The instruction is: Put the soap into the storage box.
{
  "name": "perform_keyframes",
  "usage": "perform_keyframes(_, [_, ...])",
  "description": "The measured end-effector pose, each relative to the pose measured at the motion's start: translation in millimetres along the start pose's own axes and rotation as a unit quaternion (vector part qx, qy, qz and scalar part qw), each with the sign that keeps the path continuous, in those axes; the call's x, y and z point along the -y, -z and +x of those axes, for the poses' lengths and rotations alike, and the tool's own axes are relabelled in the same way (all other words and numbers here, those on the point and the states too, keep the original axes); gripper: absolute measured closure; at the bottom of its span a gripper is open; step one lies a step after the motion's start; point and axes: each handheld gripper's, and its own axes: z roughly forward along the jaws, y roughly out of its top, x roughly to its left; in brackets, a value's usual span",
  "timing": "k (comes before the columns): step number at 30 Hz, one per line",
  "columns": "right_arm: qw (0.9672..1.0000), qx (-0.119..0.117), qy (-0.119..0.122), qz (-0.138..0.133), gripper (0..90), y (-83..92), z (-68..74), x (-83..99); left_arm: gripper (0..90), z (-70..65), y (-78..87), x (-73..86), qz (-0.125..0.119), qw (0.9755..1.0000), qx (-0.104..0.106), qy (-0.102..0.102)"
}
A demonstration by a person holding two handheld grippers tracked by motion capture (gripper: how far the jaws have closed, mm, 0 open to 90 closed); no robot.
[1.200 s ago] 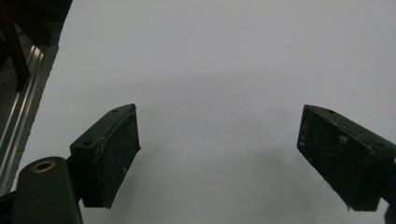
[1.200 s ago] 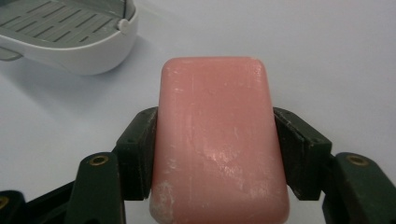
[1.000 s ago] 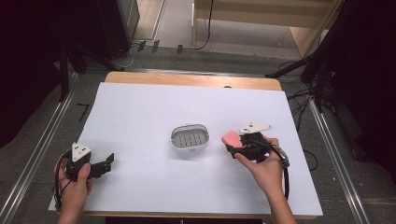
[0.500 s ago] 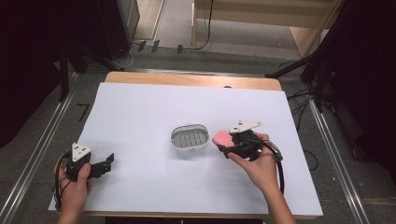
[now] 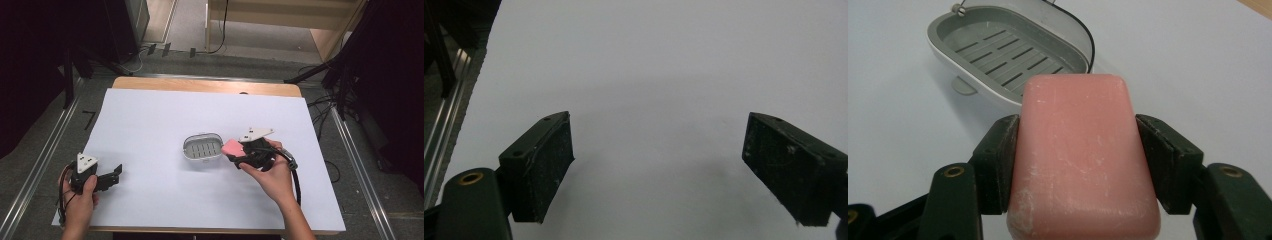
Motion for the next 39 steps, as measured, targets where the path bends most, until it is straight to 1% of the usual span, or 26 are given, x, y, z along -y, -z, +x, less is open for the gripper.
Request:
perform_keyframes(1, [1.0000, 0.000, 0.006, 0.000, 38.4, -0.6, 0.6, -1.6, 13.8, -0.1, 0.1, 0.0, 0.000, 1.0000, -0.001, 0.000])
perform_keyframes(3, [1.0000, -0.003, 0.006, 0.001, 38.4, -1.1, 2.2, -3.2, 13.8, -0.1, 0.1, 0.0, 0.000, 1.0000, -0.001, 0.000])
perform_keyframes(4, [0.9999, -0.004, 0.011, -0.001, 38.4, -1.9, 2.3, -4.2, 13.8, 0.0, -0.1, 0.0, 0.000, 1.0000, 0.000, 0.000])
perform_keyframes(6, [0.9999, -0.007, 0.014, -0.003, 38.4, -3.3, 3.8, -6.6, 13.8, 0.0, -0.1, 0.0, 0.000, 1.0000, 0.000, 0.000])
perform_keyframes(9, [0.9998, -0.011, 0.014, -0.004, 38.4, -4.9, 5.2, -8.8, 13.8, 0.0, 0.0, 0.0, 0.000, 1.0000, 0.000, 0.000])
perform_keyframes(19, [0.9993, -0.025, 0.025, -0.013, 38.4, -14.1, 8.7, -21.0, 13.8, 0.2, -0.3, 0.0, -0.001, 1.0000, 0.001, 0.000])
perform_keyframes(21, [0.9990, -0.029, 0.032, -0.013, 38.4, -16.4, 8.8, -23.4, 13.8, 0.2, -0.3, 0.0, -0.001, 1.0000, 0.002, 0.000])
perform_keyframes(22, [0.9985, -0.034, 0.039, -0.017, 38.4, -18.8, 8.8, -25.4, 13.8, 0.1, -0.3, 0.1, -0.001, 1.0000, 0.001, 0.001])
perform_keyframes(24, [0.9983, -0.039, 0.038, -0.019, 38.4, -19.9, 9.2, -26.3, 13.8, 0.2, -0.3, 0.1, -0.001, 1.0000, 0.002, 0.001])
perform_keyframes(26, [0.9977, -0.046, 0.045, -0.021, 38.5, -22.9, 9.4, -28.7, 13.8, 0.3, -0.4, 0.1, -0.001, 1.0000, 0.002, 0.000])
perform_keyframes(31, [0.9969, -0.053, 0.056, -0.017, 38.5, -30.0, 10.6, -35.0, 13.8, 0.2, -0.3, -0.1, 0.001, 1.0000, 0.001, -0.001])
perform_keyframes(36, [0.9961, -0.057, 0.065, -0.016, 38.4, -33.7, 9.7, -39.1, 13.8, 0.3, -0.4, -0.1, 0.001, 1.0000, 0.002, 0.000])
perform_keyframes(37, [0.9961, -0.060, 0.062, -0.018, 38.5, -34.5, 9.8, -40.0, 13.8, 0.3, -0.4, -0.1, 0.001, 1.0000, 0.002, 0.000])
perform_keyframes(39, [0.9954, -0.067, 0.066, -0.018, 38.4, -37.1, 9.6, -42.8, 13.8, 0.3, -0.5, -0.1, 0.001, 1.0000, 0.002, 0.000])
